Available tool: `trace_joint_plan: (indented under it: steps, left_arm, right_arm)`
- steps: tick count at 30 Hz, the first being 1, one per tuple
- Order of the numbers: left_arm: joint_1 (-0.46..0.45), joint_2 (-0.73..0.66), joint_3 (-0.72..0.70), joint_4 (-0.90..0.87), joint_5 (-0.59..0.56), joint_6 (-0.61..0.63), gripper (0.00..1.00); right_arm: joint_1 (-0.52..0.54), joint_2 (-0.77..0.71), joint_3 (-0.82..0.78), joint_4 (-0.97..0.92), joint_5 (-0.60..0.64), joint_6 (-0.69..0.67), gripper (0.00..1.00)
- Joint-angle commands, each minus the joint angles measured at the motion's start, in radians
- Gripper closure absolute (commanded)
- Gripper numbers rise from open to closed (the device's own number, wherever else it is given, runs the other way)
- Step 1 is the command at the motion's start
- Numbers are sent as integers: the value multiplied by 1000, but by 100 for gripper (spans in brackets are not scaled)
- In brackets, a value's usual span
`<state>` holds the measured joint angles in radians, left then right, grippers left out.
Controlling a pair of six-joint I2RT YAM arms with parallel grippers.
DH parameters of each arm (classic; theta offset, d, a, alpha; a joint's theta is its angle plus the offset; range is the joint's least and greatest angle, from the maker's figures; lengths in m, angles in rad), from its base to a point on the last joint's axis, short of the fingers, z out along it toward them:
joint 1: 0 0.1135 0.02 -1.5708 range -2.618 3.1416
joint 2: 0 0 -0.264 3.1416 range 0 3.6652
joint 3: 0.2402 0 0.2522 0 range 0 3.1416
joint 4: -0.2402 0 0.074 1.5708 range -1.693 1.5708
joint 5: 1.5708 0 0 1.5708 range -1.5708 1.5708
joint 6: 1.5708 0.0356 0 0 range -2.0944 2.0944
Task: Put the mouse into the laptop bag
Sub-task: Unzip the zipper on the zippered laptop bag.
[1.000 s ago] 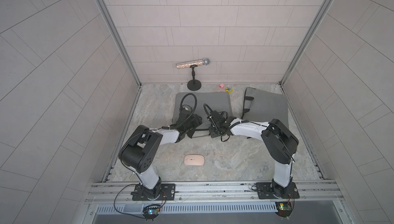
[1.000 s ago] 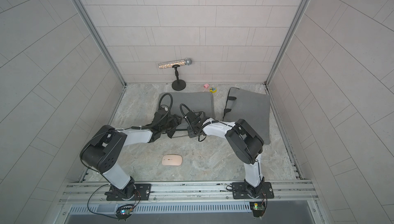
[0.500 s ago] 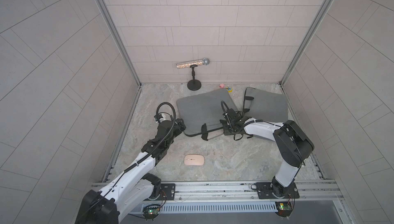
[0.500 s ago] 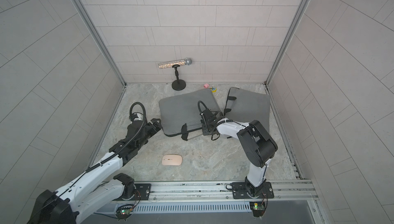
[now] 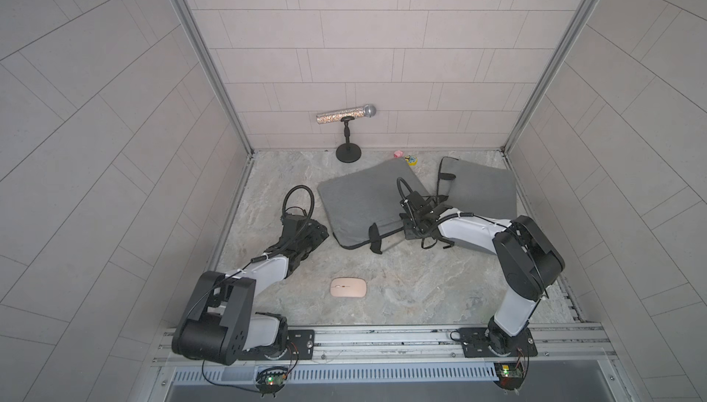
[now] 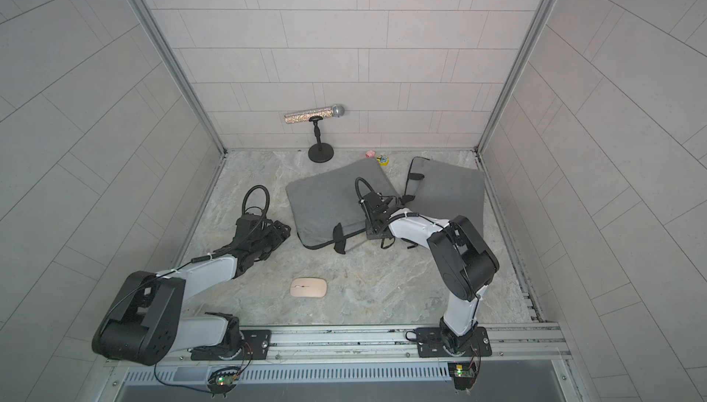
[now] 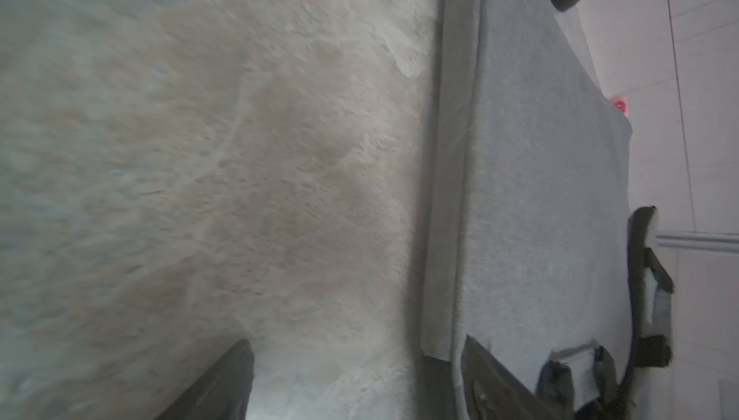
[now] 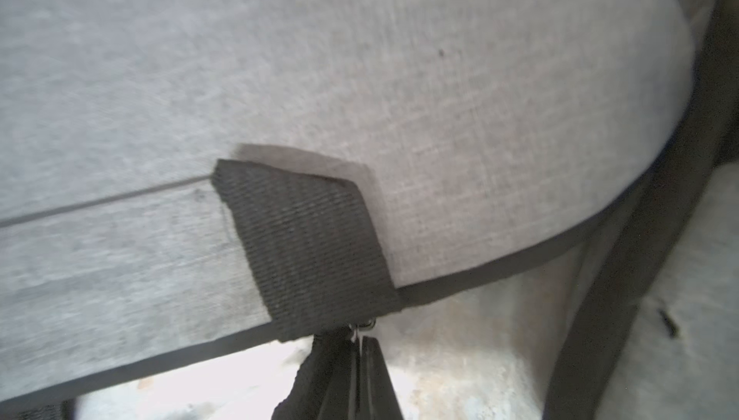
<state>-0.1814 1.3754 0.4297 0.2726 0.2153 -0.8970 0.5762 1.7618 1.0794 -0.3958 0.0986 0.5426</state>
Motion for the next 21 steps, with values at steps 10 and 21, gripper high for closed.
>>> trace_joint_plan:
  steps: [10, 21]
  left_arm:
    - [-24, 334, 96, 359, 154, -54, 49]
    - [-69, 306, 74, 338, 91, -63, 100]
  right_arm:
    - [130, 72, 103, -60, 52, -4, 100]
    - [357, 189, 267, -86, -13, -8, 100]
